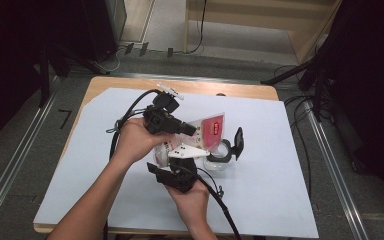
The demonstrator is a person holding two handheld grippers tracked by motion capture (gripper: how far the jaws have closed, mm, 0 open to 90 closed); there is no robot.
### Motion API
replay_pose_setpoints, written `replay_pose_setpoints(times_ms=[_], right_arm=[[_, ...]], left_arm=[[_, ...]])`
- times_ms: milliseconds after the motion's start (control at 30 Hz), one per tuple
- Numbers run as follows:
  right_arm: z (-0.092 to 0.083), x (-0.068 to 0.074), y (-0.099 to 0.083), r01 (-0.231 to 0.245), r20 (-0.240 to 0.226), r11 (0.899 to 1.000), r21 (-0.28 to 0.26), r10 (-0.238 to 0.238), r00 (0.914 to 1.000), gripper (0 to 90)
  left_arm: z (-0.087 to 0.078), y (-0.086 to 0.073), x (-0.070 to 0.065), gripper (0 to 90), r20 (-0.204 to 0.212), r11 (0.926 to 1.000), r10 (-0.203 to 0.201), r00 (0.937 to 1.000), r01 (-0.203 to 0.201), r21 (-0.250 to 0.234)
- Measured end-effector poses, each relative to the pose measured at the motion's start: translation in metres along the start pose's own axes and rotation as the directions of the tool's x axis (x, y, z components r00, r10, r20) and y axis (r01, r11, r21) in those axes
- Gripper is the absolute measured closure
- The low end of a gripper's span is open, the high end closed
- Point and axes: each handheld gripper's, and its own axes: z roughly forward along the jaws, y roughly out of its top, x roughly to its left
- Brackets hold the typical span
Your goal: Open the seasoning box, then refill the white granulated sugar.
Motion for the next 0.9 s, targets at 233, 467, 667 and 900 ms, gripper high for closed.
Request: replay_pose_setpoints(times_ms=[233, 467, 667, 900], right_arm=[[-0.0012, 0.0005, 0.0004, 0.002, 0.007, 1.0, -0.002, -0.002, 1.0, 61.8], [-0.0021, 0.0, 0.0017, 0.0, 0.002, 1.0, -0.001, 0.0, 1.0, 62.3], [-0.0032, -0.0001, 0.0021, 0.0, -0.001, 1.0, 0.006, 0.0, 1.0, 62.5], [-0.0044, 0.0001, 0.0035, -0.007, -0.018, 1.0, 0.008, 0.007, 0.9998, 62.5]], left_arm=[[0.0004, 0.0006, -0.0004, 86.6, 0.01, 1.0, 0.0, 1.0, 0.0, -0.002], [0.0008, 0.0011, -0.0014, 85.8, -0.002, 0.9998, 0.014, 0.9999, -0.014, -0.011], [0.0013, 0.0014, 0.0001, 85.0, 0.011, 0.9999, 0.013, 0.9999, -0.013, -0.007], [0.0001, 0.0015, -0.002, 82.8, 0.002, 0.9999, 0.009, 1.0, -0.009, -0.011]])
